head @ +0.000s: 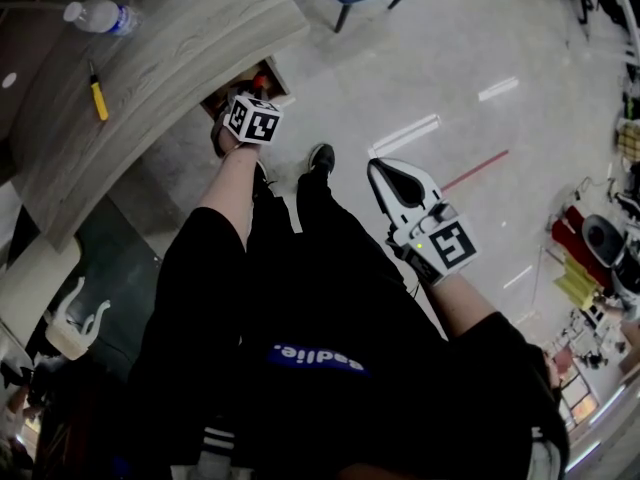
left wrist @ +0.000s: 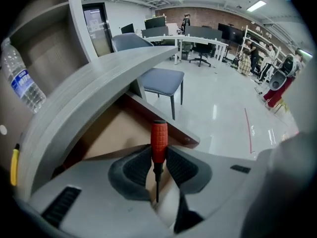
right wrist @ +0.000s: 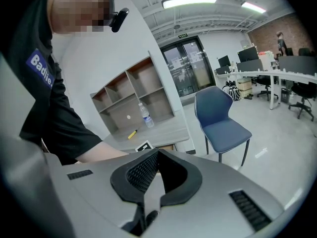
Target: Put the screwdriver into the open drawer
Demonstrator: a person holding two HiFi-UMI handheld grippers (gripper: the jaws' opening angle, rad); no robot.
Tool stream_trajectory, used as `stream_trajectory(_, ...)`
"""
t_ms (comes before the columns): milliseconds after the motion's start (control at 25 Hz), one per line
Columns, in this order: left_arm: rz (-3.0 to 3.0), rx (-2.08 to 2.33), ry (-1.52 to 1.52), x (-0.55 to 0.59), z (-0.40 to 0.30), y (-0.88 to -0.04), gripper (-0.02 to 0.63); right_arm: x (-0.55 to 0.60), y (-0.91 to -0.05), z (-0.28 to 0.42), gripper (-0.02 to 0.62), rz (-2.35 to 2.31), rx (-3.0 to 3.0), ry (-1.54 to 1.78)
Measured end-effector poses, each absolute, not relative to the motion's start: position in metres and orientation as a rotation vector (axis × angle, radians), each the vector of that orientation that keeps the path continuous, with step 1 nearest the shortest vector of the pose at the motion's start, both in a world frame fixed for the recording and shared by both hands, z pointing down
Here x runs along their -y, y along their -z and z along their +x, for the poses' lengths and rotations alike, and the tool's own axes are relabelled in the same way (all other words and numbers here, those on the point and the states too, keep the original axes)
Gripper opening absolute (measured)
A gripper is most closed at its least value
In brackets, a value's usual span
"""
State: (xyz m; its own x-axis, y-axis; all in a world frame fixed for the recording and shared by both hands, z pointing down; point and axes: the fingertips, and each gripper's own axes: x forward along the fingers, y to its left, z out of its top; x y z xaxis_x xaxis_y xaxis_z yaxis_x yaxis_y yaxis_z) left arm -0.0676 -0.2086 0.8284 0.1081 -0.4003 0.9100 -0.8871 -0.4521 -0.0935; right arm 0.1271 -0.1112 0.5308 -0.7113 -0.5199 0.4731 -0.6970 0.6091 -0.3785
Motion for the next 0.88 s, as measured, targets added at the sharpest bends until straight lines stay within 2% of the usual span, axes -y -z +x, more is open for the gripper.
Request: stream_trajectory(880, 1.787, 1.194, -1.443, 0.223, -0.064, -0.879, 0.095, 0.111, -0.553, 0.145, 0.029, 1.000, 2.455, -0.817)
